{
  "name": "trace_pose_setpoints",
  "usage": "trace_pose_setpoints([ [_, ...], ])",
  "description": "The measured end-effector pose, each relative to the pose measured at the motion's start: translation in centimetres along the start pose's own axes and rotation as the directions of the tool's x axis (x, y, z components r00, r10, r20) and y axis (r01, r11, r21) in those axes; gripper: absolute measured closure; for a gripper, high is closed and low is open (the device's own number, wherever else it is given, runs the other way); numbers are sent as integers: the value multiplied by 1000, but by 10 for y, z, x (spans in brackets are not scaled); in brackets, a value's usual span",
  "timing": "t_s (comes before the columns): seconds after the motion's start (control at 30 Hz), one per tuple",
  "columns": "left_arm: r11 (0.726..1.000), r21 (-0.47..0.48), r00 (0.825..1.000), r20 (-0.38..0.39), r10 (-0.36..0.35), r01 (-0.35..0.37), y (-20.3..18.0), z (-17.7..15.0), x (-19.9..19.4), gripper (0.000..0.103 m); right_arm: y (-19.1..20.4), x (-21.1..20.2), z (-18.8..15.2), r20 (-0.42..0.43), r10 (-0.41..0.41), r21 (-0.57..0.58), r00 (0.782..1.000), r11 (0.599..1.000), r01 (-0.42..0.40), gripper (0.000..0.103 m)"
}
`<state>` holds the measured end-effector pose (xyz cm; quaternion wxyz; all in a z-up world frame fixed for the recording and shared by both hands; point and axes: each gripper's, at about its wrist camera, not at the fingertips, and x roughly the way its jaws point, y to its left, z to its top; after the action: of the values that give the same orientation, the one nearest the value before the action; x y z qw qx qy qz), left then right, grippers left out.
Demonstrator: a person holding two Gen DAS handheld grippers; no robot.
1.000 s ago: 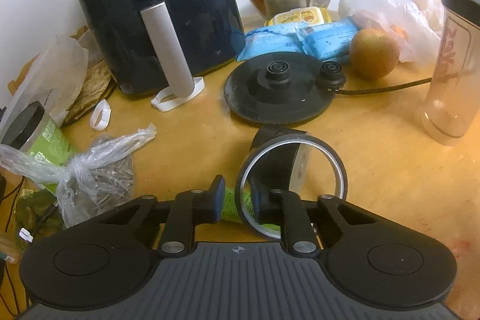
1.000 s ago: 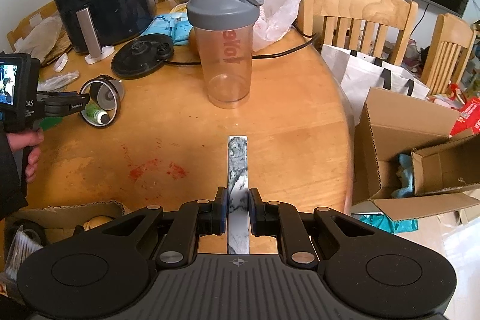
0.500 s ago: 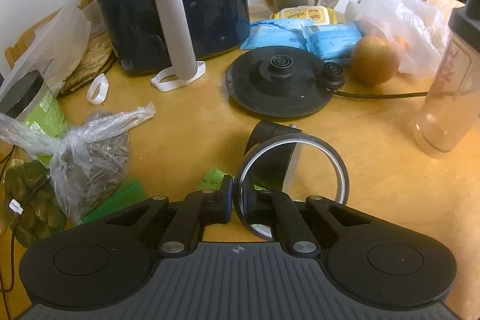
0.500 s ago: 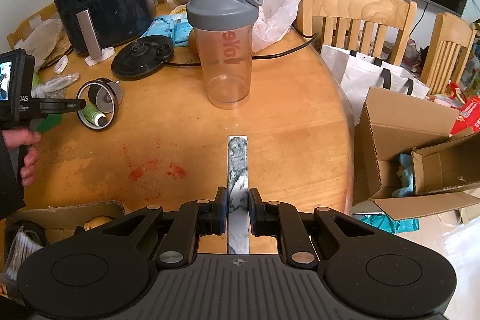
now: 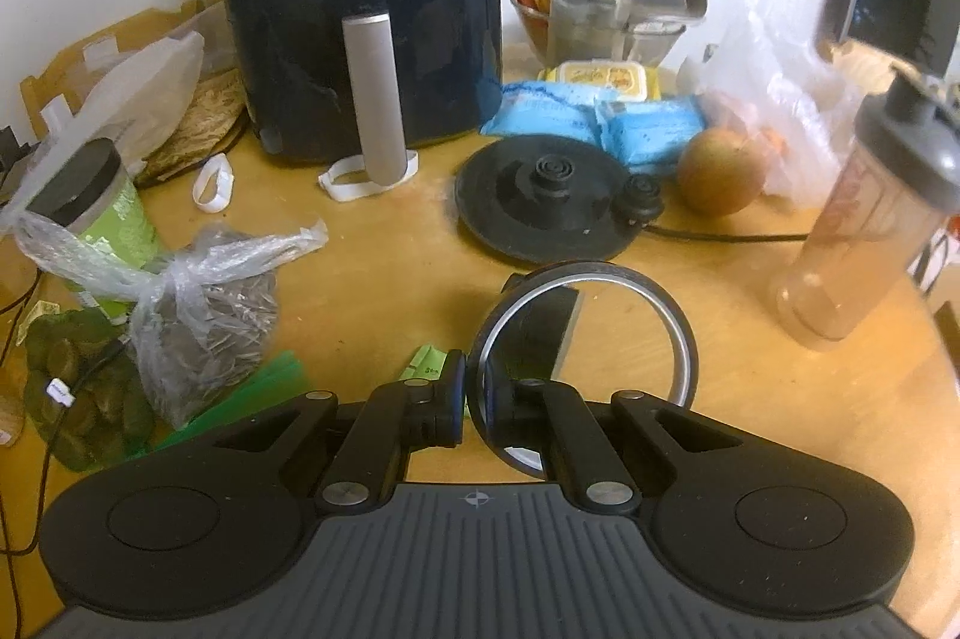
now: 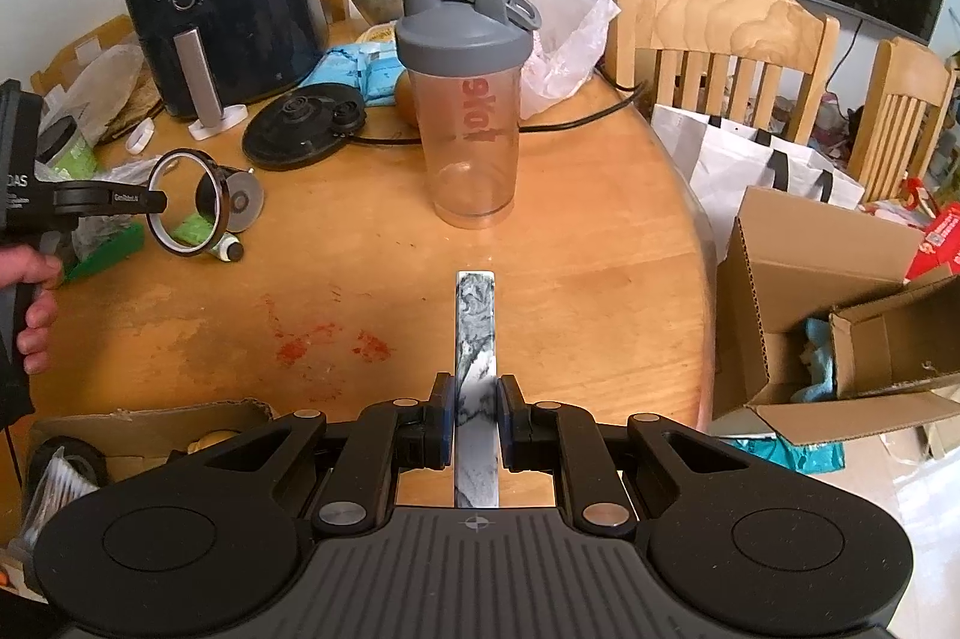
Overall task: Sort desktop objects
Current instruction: 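Lift the mirror ring off the black cylinder with the left tool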
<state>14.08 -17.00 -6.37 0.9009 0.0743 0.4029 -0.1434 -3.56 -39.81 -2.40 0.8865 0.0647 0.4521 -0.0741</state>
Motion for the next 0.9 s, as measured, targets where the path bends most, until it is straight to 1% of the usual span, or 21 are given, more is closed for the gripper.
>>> trace_pose_setpoints([
  [0.23, 999, -51, 1000, 10, 9, -9, 5, 5, -34, 96, 0, 2, 10, 22, 53, -29, 998, 998, -52, 86],
  [0.47, 994, -107, 1000, 3, 14, -13, 12, 4, -66, 96, 5, 7, 30, 49, 133, -97, 990, 987, -128, 86],
  [0.7, 987, -157, 1000, -13, 21, -22, 14, -2, -93, 96, 4, 15, 42, 46, 197, -133, 979, 973, -189, 86],
  [0.9, 979, -199, 999, -26, 45, -49, 16, -8, -112, 96, 2, 21, 47, 35, 245, -161, 969, 958, -237, 86],
])
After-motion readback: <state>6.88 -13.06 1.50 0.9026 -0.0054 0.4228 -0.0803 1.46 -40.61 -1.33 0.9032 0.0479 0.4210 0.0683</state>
